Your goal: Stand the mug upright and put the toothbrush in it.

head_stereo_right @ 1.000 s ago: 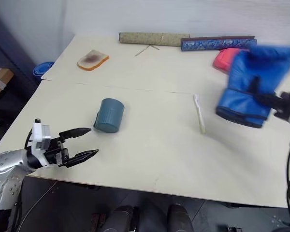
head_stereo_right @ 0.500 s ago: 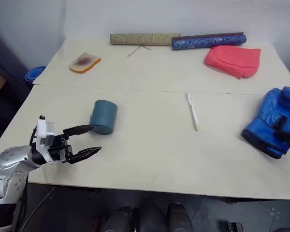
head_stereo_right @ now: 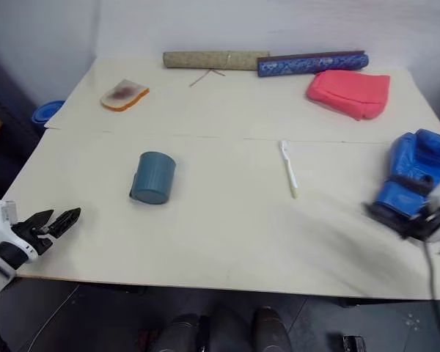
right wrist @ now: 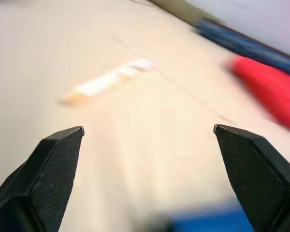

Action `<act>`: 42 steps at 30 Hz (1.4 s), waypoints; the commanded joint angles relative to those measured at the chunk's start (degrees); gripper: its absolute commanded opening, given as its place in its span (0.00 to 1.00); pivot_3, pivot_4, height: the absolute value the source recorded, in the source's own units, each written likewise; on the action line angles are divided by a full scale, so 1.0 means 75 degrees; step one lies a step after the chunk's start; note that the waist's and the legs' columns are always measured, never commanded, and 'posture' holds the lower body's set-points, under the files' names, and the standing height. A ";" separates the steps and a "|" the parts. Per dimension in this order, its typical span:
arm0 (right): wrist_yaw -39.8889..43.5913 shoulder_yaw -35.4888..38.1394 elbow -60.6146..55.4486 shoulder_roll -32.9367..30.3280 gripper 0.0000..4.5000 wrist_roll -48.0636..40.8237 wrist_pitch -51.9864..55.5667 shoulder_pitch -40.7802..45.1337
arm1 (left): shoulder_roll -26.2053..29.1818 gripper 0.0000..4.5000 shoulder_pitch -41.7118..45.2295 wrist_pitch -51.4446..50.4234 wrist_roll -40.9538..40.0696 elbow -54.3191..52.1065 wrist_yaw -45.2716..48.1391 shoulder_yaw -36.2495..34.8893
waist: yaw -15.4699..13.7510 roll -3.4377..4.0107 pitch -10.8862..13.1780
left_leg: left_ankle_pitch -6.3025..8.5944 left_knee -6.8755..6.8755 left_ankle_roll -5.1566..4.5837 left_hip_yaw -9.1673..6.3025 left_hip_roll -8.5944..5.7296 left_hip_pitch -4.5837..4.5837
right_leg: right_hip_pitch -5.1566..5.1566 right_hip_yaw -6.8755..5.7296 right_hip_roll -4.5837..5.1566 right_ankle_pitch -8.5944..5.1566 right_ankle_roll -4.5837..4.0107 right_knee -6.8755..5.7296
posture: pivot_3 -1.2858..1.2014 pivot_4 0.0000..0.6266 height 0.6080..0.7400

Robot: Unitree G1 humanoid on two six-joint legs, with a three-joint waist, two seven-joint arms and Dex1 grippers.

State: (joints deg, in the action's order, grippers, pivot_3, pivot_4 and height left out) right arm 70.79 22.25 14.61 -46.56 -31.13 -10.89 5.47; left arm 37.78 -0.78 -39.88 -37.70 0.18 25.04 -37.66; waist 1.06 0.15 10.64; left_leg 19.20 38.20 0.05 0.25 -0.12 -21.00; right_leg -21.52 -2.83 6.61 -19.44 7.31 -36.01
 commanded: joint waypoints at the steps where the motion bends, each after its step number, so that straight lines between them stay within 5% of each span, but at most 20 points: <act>1: -0.0052 -0.0387 -0.1733 0.0492 0.99 -0.0436 0.0137 -0.0186 | 0.0518 1.00 0.0096 -0.1238 -0.0201 0.0047 -0.0516 -0.0388 | -0.0077 0.0000 0.0000 | 0.0000 0.0004 0.0000 -0.0004 -0.0002 -0.0002 | 0.0000 0.0000 0.0002 0.0000 0.0000 0.0001 | 0.52 0.24 1.00; 12: 0.0403 -0.0899 -0.2204 0.1248 0.99 -0.0494 -0.0131 -0.0368 | 0.1014 1.00 0.2150 -0.3721 -0.1347 -0.0081 -0.0482 -0.0166 | -0.0294 -0.0013 -0.0007 | -0.0001 0.0016 -0.0007 -0.0050 -0.0023 -0.0022 | 0.0009 -0.0003 0.0006 0.0012 -0.0022 0.0006 | 0.52 0.24 1.00; 18: 0.0331 -0.0938 -0.2109 0.1289 0.99 -0.0393 -0.0166 -0.0250 | 0.0528 1.00 0.3555 -0.4083 -0.1075 0.0038 -0.1035 0.1007 | -0.0242 -0.0014 -0.0007 | -0.0005 0.0013 -0.0001 -0.0043 -0.0019 -0.0018 | 0.0006 -0.0029 -0.0021 0.0012 -0.0022 0.0003 | 0.52 0.24 1.00; 25: 0.0060 -0.1095 -0.2280 0.1484 0.99 -0.0343 -0.0087 -0.0158 | -0.0015 1.00 0.5387 -0.4975 -0.0235 0.1759 -0.1637 0.2388 | -0.0195 -0.0018 -0.0008 | -0.0008 0.0016 -0.0003 -0.0033 -0.0021 -0.0019 | 0.0002 -0.0043 -0.0037 0.0013 -0.0021 -0.0003 | 0.52 0.24 1.00; 34: -0.0216 -0.1190 -0.2507 0.1670 0.99 -0.0396 0.0046 -0.0062 | -0.0222 1.00 0.7292 -0.5927 0.0645 0.3936 -0.0275 0.4872 | -0.0269 -0.0015 -0.0011 | -0.0010 0.0049 -0.0006 -0.0038 -0.0036 -0.0022 | 0.0005 -0.0045 -0.0032 0.0014 -0.0019 -0.0025 | 0.52 0.24 1.00; 42: -0.0347 -0.1136 -0.2499 0.1838 1.00 -0.0406 -0.0024 -0.0138 | -0.0391 0.55 0.7702 -0.5416 0.1289 0.4601 0.0889 0.5782 | -0.0321 0.0001 -0.0020 | -0.0009 0.0074 -0.0008 -0.0035 -0.0042 -0.0019 | 0.0006 -0.0033 -0.0031 0.0013 -0.0018 -0.0051 | 0.52 0.24 1.00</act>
State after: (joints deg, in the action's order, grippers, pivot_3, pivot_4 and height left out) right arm 68.04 12.71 -2.99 -33.21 -33.16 -10.05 5.02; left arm 36.27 58.49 -79.86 -28.74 32.50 30.36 3.41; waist -1.35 0.15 10.49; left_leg 19.13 38.77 -0.01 -0.01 -0.43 -21.15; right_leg -21.47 -3.08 6.38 -19.34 7.18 -36.40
